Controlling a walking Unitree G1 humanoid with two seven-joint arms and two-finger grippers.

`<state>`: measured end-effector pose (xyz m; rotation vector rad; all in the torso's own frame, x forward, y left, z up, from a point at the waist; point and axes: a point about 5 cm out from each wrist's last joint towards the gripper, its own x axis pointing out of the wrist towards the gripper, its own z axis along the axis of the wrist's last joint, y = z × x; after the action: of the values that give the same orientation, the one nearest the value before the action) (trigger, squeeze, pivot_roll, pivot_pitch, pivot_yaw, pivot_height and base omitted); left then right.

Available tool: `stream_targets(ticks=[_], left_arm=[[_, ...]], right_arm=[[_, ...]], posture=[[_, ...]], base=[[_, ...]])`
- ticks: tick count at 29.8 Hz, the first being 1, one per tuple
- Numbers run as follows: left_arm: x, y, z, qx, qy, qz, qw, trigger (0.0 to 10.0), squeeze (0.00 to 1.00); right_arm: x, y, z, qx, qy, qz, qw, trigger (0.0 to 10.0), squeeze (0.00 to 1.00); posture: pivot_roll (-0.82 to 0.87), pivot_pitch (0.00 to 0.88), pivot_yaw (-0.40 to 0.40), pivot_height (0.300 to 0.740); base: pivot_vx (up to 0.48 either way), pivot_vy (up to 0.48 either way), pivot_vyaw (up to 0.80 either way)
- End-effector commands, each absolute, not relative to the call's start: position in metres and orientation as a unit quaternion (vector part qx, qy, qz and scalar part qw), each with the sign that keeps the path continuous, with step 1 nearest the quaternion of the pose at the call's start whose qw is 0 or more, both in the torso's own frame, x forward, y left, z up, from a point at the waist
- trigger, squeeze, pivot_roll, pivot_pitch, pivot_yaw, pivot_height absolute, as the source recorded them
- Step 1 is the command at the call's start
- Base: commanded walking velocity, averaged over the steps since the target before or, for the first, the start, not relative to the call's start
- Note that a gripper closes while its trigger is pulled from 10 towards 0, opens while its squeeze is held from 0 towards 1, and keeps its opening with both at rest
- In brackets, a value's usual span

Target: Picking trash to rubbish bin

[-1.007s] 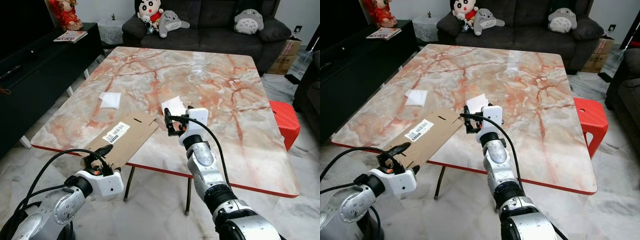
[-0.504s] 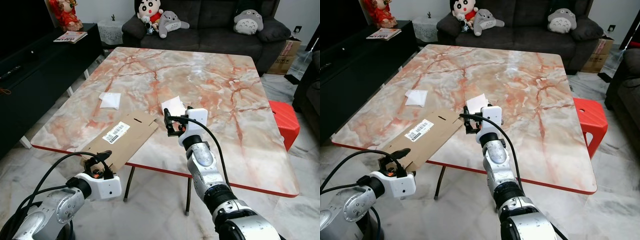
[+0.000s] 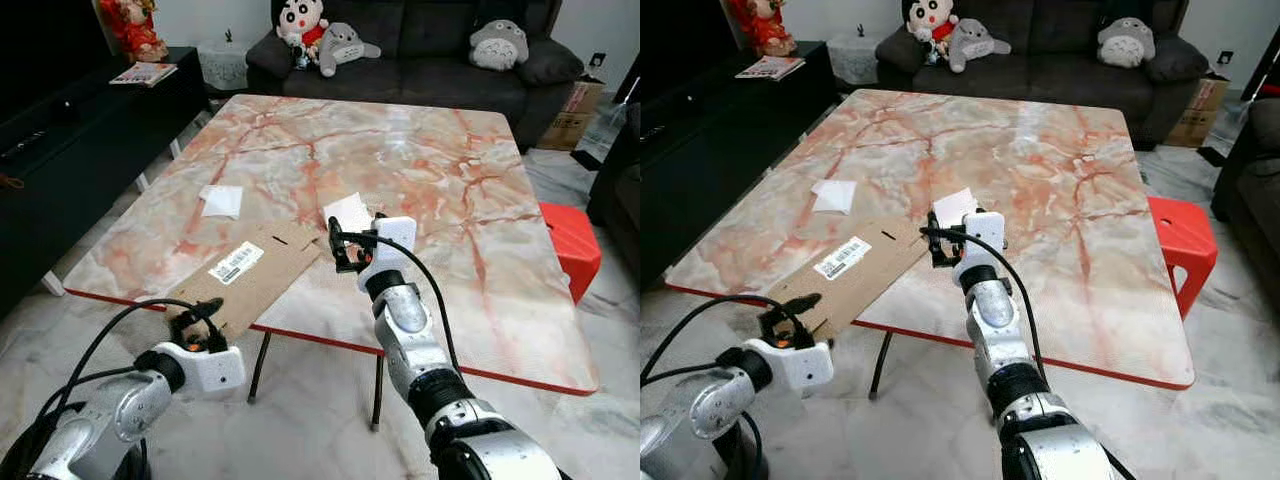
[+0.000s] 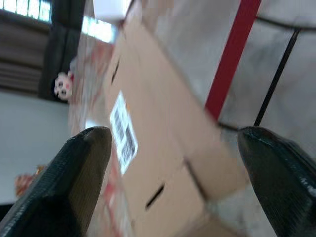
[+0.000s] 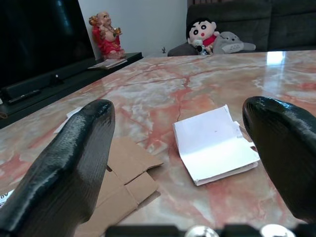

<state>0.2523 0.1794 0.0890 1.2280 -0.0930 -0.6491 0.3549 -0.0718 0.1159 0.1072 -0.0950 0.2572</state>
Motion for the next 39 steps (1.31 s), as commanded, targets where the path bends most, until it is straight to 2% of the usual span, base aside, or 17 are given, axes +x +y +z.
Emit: stream_targets(ticks=[1, 6, 13, 24, 39], left_arm=[[0.252, 0.176, 0.093, 0.555, -0.052, -0.310, 0.771, 10.0, 0.00], [0.251, 0.174, 0.094, 0.551, -0.056, -0.316, 0.771, 10.0, 0.00], [0.248, 0.181, 0.078, 0.559, 0.001, -0.339, 0.756, 10.0, 0.00], [0.260, 0.194, 0.075, 0.599, 0.025, -0.295, 0.744, 10.0, 0.00], [0.268, 0.197, 0.070, 0.605, 0.034, -0.266, 0.749, 10.0, 0.00]], right_arm=[[0.357, -0.072, 0.120, 0.057, -0.055, 0.128, 0.989, 10.0, 0.00], [0.357, -0.072, 0.120, 0.057, -0.054, 0.128, 0.989, 10.0, 0.00], [0.357, -0.072, 0.120, 0.056, -0.054, 0.129, 0.989, 10.0, 0.00], [0.357, -0.071, 0.121, 0.057, -0.055, 0.129, 0.989, 10.0, 0.00], [0.358, -0.071, 0.121, 0.058, -0.055, 0.129, 0.988, 10.0, 0.00]], posture=[[0.03, 0.036, 0.004, 0.740], [0.03, 0.037, 0.004, 0.740], [0.03, 0.038, 0.003, 0.740], [0.03, 0.034, 0.003, 0.740], [0.03, 0.034, 0.002, 0.740]], base=[[0.000, 0.000, 0.00], [0.000, 0.000, 0.00], [0.000, 0.000, 0.00], [0.000, 0.000, 0.00], [0.000, 0.000, 0.00]])
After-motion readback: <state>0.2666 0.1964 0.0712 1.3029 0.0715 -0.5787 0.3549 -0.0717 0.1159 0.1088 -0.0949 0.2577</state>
